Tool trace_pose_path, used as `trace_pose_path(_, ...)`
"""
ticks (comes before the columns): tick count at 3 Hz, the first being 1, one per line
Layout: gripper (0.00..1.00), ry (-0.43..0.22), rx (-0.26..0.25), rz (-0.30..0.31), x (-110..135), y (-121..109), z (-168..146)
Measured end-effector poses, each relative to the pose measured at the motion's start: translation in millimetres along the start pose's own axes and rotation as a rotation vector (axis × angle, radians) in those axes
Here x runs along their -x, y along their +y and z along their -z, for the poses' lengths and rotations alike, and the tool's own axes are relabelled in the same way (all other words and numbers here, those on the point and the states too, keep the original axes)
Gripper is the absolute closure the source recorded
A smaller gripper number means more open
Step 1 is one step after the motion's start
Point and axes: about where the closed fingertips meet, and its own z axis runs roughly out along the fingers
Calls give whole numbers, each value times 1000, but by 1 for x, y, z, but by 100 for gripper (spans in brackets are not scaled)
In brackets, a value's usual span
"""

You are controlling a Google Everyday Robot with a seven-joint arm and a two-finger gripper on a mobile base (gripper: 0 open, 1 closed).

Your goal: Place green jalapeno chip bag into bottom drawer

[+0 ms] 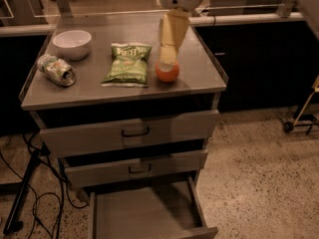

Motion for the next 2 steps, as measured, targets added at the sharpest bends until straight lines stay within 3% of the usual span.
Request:
trace_pose_path(1, 0, 53, 31, 50, 20, -29, -29)
trace_pose_path(2, 0, 69, 42, 63, 29, -43, -44)
